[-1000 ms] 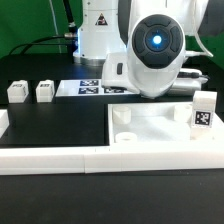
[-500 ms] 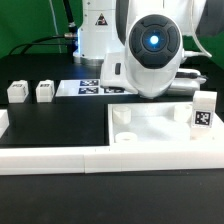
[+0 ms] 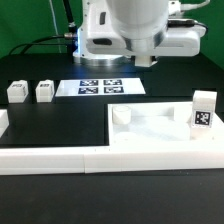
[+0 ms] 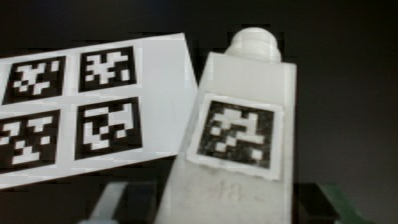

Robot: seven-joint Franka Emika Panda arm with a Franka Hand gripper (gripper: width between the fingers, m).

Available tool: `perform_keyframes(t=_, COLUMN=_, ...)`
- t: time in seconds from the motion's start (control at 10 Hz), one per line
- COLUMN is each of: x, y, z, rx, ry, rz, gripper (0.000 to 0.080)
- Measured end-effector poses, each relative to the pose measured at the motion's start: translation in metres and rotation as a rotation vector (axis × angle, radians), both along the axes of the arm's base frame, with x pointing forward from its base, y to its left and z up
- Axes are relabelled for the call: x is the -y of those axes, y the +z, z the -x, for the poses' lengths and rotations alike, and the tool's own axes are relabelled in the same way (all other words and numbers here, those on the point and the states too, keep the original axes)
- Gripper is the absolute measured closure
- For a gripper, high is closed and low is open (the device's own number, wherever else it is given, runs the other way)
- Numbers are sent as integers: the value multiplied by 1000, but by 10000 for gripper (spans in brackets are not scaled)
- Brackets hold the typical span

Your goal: Assemble square table

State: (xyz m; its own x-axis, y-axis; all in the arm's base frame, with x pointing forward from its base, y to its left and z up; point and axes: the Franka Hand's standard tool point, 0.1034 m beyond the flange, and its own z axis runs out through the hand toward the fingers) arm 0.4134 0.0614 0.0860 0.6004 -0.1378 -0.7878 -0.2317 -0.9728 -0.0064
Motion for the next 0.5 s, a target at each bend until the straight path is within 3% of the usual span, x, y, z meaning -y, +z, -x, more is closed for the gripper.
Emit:
perform_keyframes(t=0.1, x=0, y=-3, z=2, rx=-7, ry=0, rz=2, gripper=479)
perform_keyframes(t=0.3, x=3, y=-1, z=-13, rx=95, ry=9, rz=19, gripper=479)
perform_keyframes(t=0.5, x=21, y=41, z=-64, rx=286, ry=88, rz=58, gripper=479)
